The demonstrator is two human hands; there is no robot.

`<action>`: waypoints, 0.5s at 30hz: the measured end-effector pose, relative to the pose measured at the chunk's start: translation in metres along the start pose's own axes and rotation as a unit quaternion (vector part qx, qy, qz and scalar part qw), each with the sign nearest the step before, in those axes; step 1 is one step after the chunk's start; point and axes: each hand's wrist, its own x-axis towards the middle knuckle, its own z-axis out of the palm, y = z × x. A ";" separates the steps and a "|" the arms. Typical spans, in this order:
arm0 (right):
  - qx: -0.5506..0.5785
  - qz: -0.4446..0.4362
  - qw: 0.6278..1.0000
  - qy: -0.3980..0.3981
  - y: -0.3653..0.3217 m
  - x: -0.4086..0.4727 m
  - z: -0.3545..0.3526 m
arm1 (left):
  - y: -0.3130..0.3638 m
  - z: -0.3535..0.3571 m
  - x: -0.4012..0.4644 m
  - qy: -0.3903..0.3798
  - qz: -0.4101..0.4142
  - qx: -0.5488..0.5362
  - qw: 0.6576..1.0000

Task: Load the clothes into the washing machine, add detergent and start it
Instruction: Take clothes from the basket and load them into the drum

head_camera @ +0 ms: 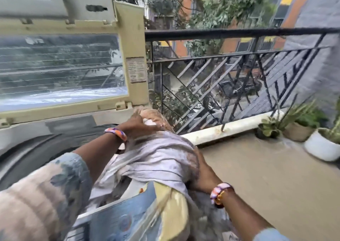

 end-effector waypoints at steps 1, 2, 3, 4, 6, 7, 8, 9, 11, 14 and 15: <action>-0.010 0.017 1.000 0.016 -0.006 0.000 -0.001 | 0.008 0.002 -0.007 -0.012 -0.010 -0.002 1.000; -0.027 0.033 0.999 0.022 -0.007 0.002 -0.001 | 0.013 0.003 -0.011 -0.022 -0.014 0.022 0.999; -0.049 0.049 0.997 0.029 -0.005 0.005 -0.002 | 0.022 0.003 -0.018 -0.021 -0.011 0.057 0.998; -0.070 0.057 0.995 0.036 -0.003 0.007 -0.004 | 0.033 0.004 -0.028 -0.015 0.012 0.110 0.994; -0.104 0.057 0.991 0.060 0.004 0.012 -0.010 | 0.049 0.011 -0.049 -0.022 0.049 0.202 0.978; -0.108 0.043 0.991 0.069 0.005 0.012 -0.013 | 0.052 0.018 -0.059 -0.032 0.062 0.244 0.967; -0.107 0.027 0.991 0.073 0.004 0.013 -0.016 | 0.056 0.026 -0.072 -0.029 0.086 0.300 0.950; -0.104 0.010 0.992 0.074 0.002 0.014 -0.019 | 0.059 0.032 -0.083 -0.021 0.110 0.362 0.925; -0.135 -0.035 0.987 0.078 0.001 0.022 -0.023 | 0.065 0.040 -0.098 -0.002 0.130 0.409 0.903; -0.219 -0.078 0.970 0.064 0.001 0.040 -0.022 | 0.063 0.044 -0.098 -0.038 0.115 0.451 0.885; -0.221 -0.076 0.972 0.022 -0.002 0.044 -0.023 | 0.061 0.047 -0.098 -0.051 0.101 0.456 0.883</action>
